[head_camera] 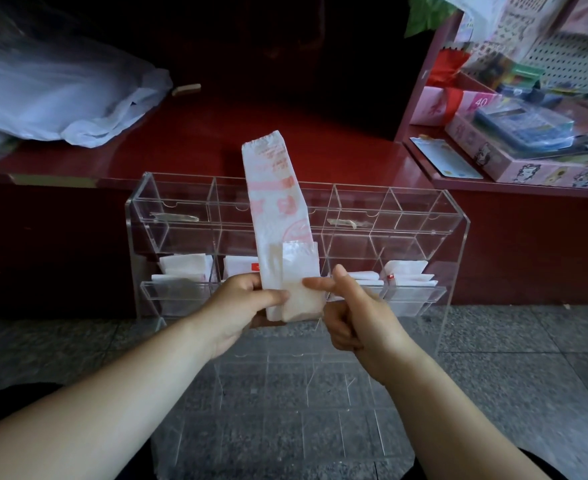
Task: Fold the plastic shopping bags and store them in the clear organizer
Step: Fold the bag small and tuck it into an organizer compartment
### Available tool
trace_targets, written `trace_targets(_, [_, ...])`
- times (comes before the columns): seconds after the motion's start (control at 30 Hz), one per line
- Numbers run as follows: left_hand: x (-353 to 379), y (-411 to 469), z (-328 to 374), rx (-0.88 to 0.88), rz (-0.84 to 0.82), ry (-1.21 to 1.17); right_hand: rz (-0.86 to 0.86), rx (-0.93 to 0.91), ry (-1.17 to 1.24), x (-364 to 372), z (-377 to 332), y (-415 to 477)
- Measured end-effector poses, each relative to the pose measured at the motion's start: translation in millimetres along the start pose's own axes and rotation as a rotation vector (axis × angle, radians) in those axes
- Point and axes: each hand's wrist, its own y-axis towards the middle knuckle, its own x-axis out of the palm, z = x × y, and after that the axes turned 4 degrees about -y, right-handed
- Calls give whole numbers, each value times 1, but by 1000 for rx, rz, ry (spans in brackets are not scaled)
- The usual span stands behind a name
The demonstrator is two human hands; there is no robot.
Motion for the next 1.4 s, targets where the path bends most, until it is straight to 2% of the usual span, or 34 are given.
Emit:
trace_targets(0.13, [-4,0,-1,12,-52,87,291,-162,-257,-2,8,7])
trace_targets(0.17, [-3,-2,-1,7,-82,121,293,-165,-266,-2,11,8])
trace_targets(0.33, [0,-10,0,-62,-224,230,89,-91,-166,3,10,9])
trace_targets(0.53, [6,-19,-2,-175,-372,95,163,-76,-126,3,10,12])
trace_targets(0.73, [14,-21,-11,-172,-215,181,203,-119,-125,3,11,12])
trace_targets(0.93, [13,-26,-9,-247,-381,300,230,-90,-99,1,10,14])
trace_targets(1.0, [13,-27,-8,-244,-390,319,229,-85,-95,-1,9,14])
trace_targets(1.1, [13,-23,-6,-102,-269,338,176,-82,-107,-1,7,11])
trace_targets(1.17, [12,-17,-2,-20,-161,213,91,-96,-111,2,5,7])
trace_targets(1.23, [9,-12,3,19,-102,126,21,-112,-143,5,5,3])
trace_targets(1.3, [6,-10,4,34,-88,137,-3,-126,-190,8,7,2])
trace_targets(1.4, [4,-10,5,38,-89,146,182,-292,-297,6,17,5])
